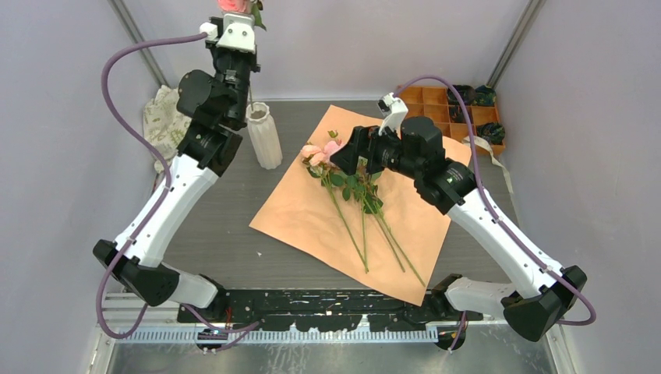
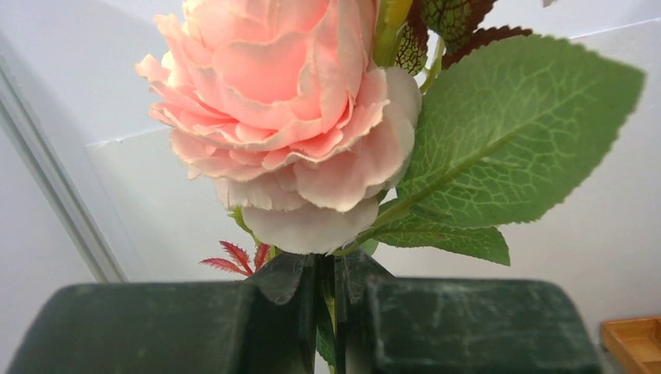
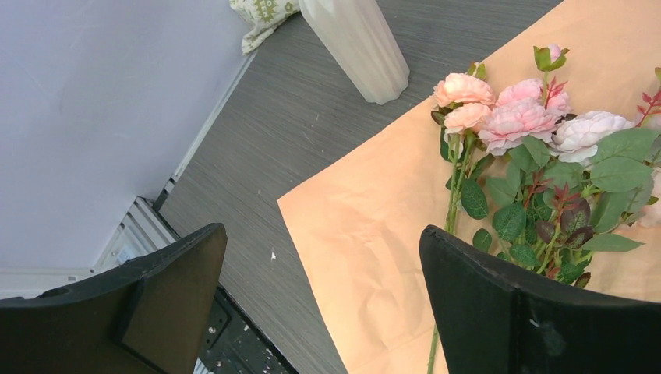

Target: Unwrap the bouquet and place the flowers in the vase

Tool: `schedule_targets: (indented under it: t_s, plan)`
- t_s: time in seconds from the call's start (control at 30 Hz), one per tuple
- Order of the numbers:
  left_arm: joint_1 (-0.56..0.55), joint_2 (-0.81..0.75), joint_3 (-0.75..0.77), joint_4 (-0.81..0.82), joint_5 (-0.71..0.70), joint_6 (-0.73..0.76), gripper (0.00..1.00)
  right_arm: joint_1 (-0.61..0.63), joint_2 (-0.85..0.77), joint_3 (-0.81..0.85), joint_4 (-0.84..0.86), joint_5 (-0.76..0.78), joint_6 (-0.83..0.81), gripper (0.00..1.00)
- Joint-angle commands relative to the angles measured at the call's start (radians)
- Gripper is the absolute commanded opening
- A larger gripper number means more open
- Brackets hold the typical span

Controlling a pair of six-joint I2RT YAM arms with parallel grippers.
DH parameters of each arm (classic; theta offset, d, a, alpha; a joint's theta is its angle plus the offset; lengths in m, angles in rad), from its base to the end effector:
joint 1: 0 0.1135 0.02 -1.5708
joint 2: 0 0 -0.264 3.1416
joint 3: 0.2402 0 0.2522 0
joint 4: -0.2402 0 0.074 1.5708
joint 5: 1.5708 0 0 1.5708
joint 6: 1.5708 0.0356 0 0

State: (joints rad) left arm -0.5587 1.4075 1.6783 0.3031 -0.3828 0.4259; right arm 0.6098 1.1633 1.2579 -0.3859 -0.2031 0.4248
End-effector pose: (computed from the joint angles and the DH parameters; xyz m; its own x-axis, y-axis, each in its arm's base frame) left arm 0.2504 -0.1408 0.5554 0.5125 0.1316 -0.8485 0.0154 0.9866 0.1623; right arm 0.2073 0.1536 0.4075 -0.5110 0.1355 -0.8489 -0.5583 0.6985 0.4476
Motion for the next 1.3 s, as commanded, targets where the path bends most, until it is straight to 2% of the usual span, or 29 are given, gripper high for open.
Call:
schedule_targets:
  t_s: [0.0,0.37,0.63,0.8,1.07,1.27]
  plan:
    - [0.057,0.006,0.001,0.068,-0.002,-0.069,0.06,0.001,-0.007,0.004,0.049,0.011,-0.009,1.00]
    - [0.241,0.044,-0.070,0.001,0.100,-0.365,0.06,0.002,0.007,-0.018,0.064,0.009,-0.003,1.00]
    - [0.298,0.054,-0.150,-0.027,0.179,-0.546,0.07,0.002,0.027,-0.043,0.081,-0.004,0.002,1.00]
    - [0.307,0.053,-0.214,-0.054,0.200,-0.602,0.09,0.002,0.076,-0.065,0.095,-0.007,0.003,0.99]
    - [0.313,0.051,-0.332,-0.067,0.170,-0.697,0.28,0.001,0.134,-0.112,0.140,-0.026,0.016,1.00]
    - [0.315,0.070,-0.353,-0.148,0.209,-0.730,0.47,0.002,0.164,-0.143,0.159,-0.025,0.020,1.00]
